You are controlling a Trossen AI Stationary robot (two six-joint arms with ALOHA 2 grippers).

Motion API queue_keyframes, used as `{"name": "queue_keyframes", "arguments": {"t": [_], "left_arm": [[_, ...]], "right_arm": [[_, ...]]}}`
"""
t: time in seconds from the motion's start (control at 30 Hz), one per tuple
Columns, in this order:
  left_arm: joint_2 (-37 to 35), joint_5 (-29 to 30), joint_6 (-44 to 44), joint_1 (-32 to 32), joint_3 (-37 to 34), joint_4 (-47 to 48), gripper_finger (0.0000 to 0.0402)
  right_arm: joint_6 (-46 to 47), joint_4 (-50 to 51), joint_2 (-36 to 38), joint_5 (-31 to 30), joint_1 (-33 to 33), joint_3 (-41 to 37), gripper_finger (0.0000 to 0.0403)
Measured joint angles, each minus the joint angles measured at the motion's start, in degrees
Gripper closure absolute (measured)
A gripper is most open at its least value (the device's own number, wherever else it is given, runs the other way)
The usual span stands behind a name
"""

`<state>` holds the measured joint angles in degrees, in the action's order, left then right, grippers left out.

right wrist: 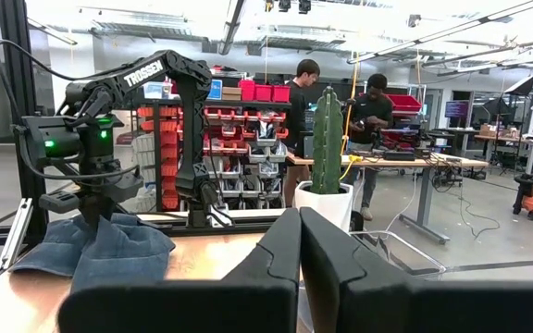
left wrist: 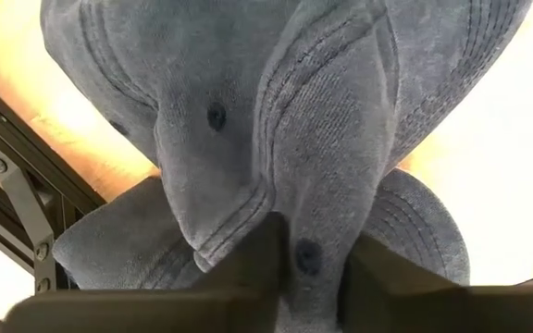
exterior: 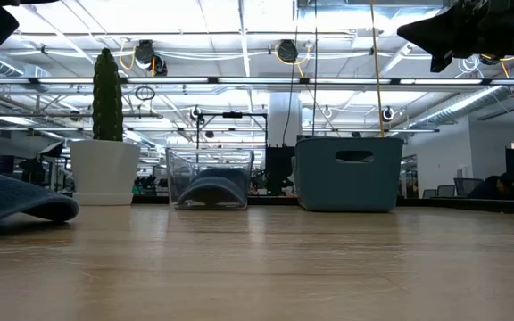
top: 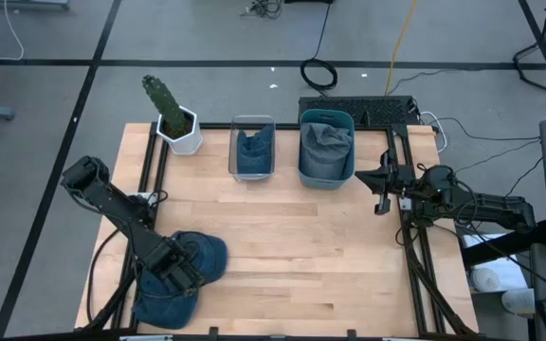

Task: Pick & Place hat
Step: Put the top blue cap into the transparent bin

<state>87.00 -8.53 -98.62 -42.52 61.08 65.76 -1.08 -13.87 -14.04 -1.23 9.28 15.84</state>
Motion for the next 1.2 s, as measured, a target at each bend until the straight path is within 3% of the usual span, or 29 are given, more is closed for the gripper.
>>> {"name": "queue_keyframes", "arguments": {"t": [0.27, 0.5, 0.73, 0.87, 1.03, 1.2], "left_arm": [[0.00, 1.28, 1.39, 0.00, 0.00, 0.00, 0.0393], [0.00, 1.33, 1.39, 0.00, 0.00, 0.00, 0.0366], [0.00, 2.26, 1.42, 0.00, 0.00, 0.00, 0.0393], [0.00, 4.91, 2.71, -0.02, 0.00, -0.01, 0.0375], [0.00, 7.21, 11.39, 0.00, 0.00, -0.02, 0.0348], [0.01, 10.05, 26.87, 0.00, 0.00, -0.04, 0.0386]], "right_arm": [[0.00, 0.00, -0.02, 0.00, 0.00, 0.00, 0.0403], [0.00, 0.00, -0.02, 0.00, 0.00, 0.00, 0.0403], [0.00, 0.00, -0.01, 0.00, 0.00, 0.00, 0.0403], [0.00, 0.00, -0.02, 0.00, 0.00, 0.00, 0.0403], [0.00, 0.00, 0.00, 0.00, 0.00, 0.00, 0.0403], [0.00, -0.02, -0.02, -0.02, 0.00, 0.00, 0.0403]]}}
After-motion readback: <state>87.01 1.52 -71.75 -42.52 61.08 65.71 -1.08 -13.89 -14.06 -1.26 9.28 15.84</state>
